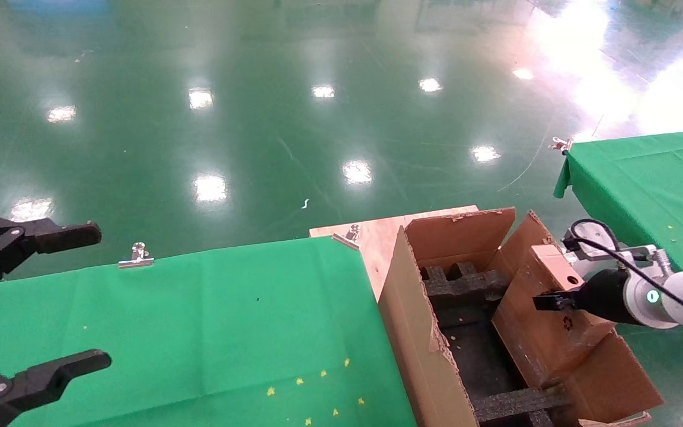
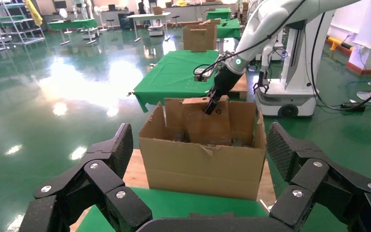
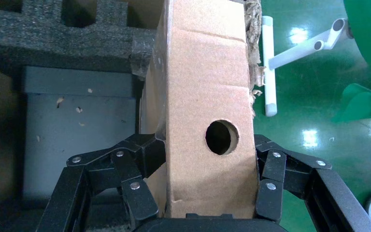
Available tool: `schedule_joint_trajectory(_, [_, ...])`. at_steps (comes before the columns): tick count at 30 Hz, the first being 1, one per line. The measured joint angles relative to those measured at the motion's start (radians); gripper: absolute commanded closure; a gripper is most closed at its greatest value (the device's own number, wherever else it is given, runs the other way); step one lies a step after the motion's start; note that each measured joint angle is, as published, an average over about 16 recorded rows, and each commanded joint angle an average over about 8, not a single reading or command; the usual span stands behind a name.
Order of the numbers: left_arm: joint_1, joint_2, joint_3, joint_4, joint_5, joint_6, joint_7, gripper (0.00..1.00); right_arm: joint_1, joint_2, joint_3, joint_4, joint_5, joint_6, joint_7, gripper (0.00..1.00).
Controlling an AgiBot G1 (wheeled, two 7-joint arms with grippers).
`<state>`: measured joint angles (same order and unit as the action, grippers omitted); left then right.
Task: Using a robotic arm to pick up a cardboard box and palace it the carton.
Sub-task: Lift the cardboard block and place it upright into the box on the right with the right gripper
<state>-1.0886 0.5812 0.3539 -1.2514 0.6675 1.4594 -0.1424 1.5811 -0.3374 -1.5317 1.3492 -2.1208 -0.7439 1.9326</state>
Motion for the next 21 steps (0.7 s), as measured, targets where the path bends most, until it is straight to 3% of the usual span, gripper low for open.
schedule_joint_trajectory(21, [0.0, 0.0, 0.0, 0.0, 0.0, 0.0, 0.0, 0.0, -0.165, -0.121, 0.001, 0.0, -0.426, 0.007, 0.429, 1.0])
